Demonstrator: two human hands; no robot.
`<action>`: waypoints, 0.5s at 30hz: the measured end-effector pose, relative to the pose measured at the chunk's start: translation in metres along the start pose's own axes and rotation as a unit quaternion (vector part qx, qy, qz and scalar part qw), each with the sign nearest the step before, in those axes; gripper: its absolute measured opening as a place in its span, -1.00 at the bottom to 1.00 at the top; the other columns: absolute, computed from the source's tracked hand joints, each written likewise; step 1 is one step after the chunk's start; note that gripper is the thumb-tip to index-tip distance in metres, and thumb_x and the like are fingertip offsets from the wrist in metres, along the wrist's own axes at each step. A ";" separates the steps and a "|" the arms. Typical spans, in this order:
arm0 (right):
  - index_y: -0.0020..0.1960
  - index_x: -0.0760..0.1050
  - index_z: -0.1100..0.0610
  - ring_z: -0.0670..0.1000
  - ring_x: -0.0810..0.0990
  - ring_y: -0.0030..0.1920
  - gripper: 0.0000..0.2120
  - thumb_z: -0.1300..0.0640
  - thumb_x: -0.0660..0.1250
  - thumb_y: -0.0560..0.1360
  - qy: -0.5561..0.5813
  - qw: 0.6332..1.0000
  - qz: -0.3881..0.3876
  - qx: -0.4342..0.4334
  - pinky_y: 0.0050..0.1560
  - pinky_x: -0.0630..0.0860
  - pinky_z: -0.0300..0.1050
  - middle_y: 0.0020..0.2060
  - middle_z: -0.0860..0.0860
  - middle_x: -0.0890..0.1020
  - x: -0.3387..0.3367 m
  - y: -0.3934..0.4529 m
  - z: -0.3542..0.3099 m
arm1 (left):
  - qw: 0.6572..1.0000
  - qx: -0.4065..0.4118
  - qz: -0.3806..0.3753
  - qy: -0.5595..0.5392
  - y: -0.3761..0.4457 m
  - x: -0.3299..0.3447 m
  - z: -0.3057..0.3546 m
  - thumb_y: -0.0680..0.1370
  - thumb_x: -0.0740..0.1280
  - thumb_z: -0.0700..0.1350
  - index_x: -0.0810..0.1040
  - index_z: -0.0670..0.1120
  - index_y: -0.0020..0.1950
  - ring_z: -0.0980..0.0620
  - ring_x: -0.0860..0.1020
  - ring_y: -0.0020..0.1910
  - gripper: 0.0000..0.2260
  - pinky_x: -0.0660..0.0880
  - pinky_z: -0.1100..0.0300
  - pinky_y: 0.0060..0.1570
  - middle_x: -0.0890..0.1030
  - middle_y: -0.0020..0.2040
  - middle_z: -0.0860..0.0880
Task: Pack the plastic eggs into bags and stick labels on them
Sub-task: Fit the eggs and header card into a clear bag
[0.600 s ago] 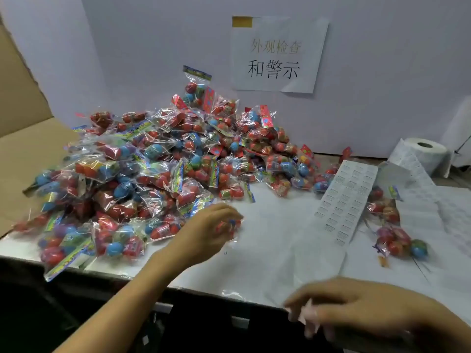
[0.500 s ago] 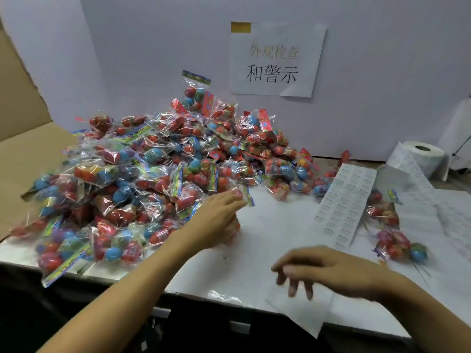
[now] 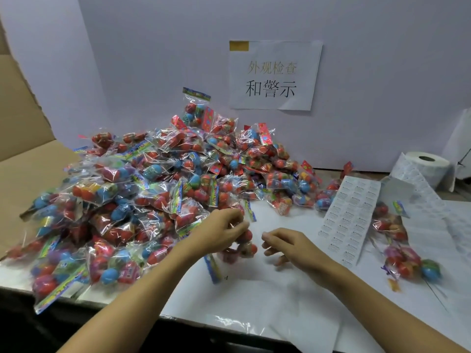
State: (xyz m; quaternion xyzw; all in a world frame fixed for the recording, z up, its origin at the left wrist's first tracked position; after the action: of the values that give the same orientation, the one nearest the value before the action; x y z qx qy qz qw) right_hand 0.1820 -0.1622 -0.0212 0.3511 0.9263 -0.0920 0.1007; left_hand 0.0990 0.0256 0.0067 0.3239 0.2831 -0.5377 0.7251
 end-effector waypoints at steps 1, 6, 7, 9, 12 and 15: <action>0.08 0.64 0.06 0.02 0.72 -0.02 -0.52 -0.29 0.41 0.37 0.018 1.000 -0.002 0.000 -0.16 0.62 -0.15 -0.04 -0.03 0.73 0.003 0.001 0.001 | 0.997 -0.015 0.027 -0.073 0.000 0.001 0.000 0.67 0.32 -0.03 0.57 -0.07 -0.09 0.11 0.64 -0.24 -0.82 0.60 0.19 -0.27 0.64 -0.19 -0.01; 0.12 0.63 0.19 0.13 0.73 -0.07 -0.44 -0.28 0.44 0.40 0.055 0.998 -0.017 0.002 -0.22 0.60 -0.10 -0.03 0.05 0.74 0.005 0.008 0.001 | 0.951 -0.088 0.082 -0.283 -0.002 0.026 -0.013 0.63 0.37 -0.05 0.62 -0.16 -0.05 -0.01 0.69 -0.20 -0.81 0.68 0.01 -0.10 0.71 -0.18 -0.08; 0.11 0.63 0.20 0.19 0.72 -0.09 -0.45 -0.26 0.47 0.40 0.060 0.998 -0.019 0.004 -0.27 0.59 -0.07 -0.07 0.07 0.74 0.005 0.011 0.002 | 0.950 -0.082 0.070 -0.293 -0.001 0.032 -0.017 0.61 0.39 -0.03 0.64 -0.15 -0.07 0.03 0.68 -0.22 -0.80 0.65 0.09 -0.12 0.71 -0.21 -0.05; 0.09 0.66 0.13 0.30 0.70 -0.08 -0.58 -0.16 0.53 0.41 0.051 0.999 -0.016 0.003 -0.33 0.57 -0.03 -0.10 0.10 0.73 0.004 0.017 0.004 | 0.957 -0.061 0.043 -0.280 -0.001 0.042 -0.019 0.58 0.42 0.05 0.67 -0.09 -0.11 0.13 0.65 -0.26 -0.79 0.56 0.29 -0.19 0.70 -0.25 0.02; 0.09 0.67 0.07 0.20 0.74 -0.14 -0.74 0.02 0.55 0.44 0.050 0.998 -0.025 0.006 -0.29 0.58 -0.06 -0.07 0.14 0.74 0.002 0.026 0.011 | 0.949 -0.069 0.047 -0.304 -0.002 0.042 -0.021 0.51 0.44 0.14 0.70 -0.04 -0.11 0.10 0.66 -0.23 -0.75 0.54 0.32 -0.20 0.73 -0.19 -0.01; 0.07 0.71 0.11 0.11 0.73 -0.14 -0.77 0.12 0.53 0.42 0.140 0.990 0.007 0.012 -0.24 0.62 -0.06 -0.04 0.16 0.74 -0.003 0.029 0.019 | 0.882 -0.132 0.068 -0.446 -0.006 0.038 -0.030 0.49 0.49 0.16 0.70 -0.15 0.01 -0.11 0.71 -0.12 -0.62 0.66 0.06 -0.17 0.73 -0.07 -0.15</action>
State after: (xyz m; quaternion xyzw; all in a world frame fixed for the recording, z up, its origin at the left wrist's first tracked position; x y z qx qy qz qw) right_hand 0.2061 -0.1473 -0.0411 0.3679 0.9278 -0.0521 -0.0339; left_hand 0.1017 0.0246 -0.0418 -0.0305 -0.0252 -0.5324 0.8456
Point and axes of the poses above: each hand's wrist, its own y-axis towards the middle knuckle, its own x-axis out of the palm, z = x × y, the point moved 3 cm from there along y, towards the middle knuckle
